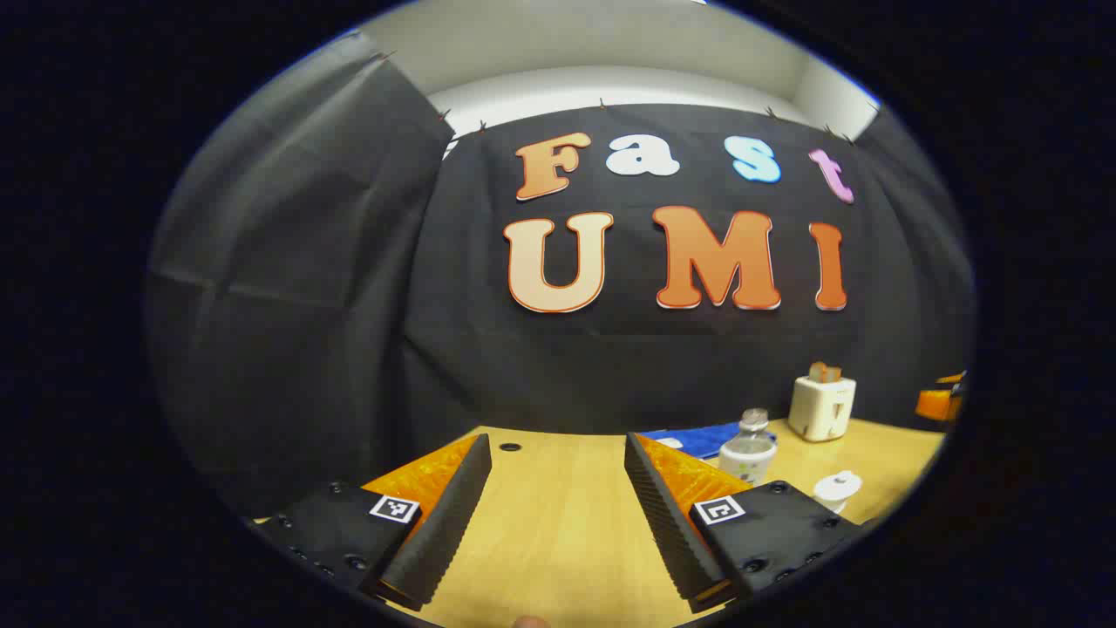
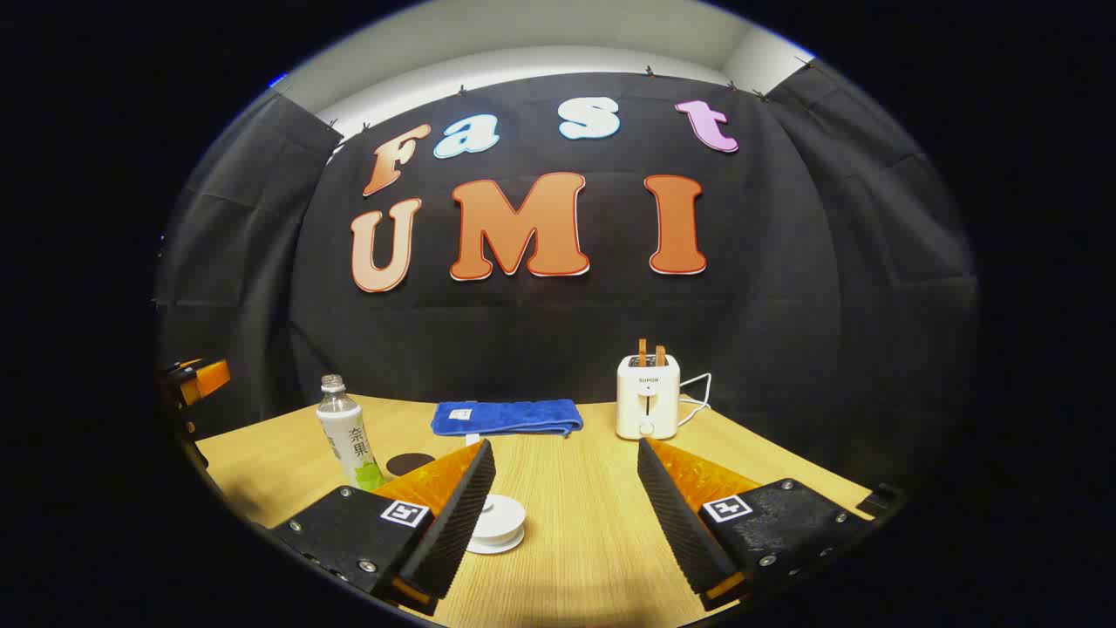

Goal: Open the teacup lid with one hand, grasp the water bottle and pour water into the teacup with the other hand; after pouring, place the water bottle on the coaster and then close the teacup lid.

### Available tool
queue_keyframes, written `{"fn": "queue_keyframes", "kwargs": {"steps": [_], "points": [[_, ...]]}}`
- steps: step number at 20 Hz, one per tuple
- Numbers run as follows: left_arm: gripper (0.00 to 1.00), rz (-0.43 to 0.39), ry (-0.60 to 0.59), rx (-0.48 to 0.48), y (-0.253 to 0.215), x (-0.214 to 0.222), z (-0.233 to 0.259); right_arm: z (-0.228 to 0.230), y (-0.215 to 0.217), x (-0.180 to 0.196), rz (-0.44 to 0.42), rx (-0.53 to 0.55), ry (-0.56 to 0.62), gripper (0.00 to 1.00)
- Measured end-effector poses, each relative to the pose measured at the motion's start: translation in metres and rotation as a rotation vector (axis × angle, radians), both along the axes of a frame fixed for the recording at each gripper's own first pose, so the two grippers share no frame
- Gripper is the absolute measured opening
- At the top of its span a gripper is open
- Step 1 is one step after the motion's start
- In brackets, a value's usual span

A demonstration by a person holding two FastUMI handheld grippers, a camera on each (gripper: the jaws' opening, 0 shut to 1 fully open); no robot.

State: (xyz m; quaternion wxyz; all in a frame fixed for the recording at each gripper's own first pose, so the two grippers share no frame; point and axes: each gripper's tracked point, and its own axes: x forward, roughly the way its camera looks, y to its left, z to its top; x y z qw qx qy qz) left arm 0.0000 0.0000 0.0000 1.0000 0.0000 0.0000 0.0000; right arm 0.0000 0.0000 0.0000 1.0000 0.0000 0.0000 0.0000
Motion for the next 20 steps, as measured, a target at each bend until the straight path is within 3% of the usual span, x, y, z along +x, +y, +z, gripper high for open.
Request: {"fn": "queue_keyframes", "kwargs": {"steps": [4,7,20], "points": [[0.99,-0.063,0.044,0.039,-0.021,0.006,-0.022,-0.013,0.009,0.01,0.004,-0.049,0.044,0.99],[0.99,-0.096,0.062,-0.003,-0.035,0.013,-0.032,-0.013,0.021,0.012,0.029,-0.075,0.035,0.98],[0.99,-0.137,0.103,-0.059,-0.056,0.026,-0.048,-0.036,0.044,0.028,0.074,-0.038,0.08,0.98]]}}
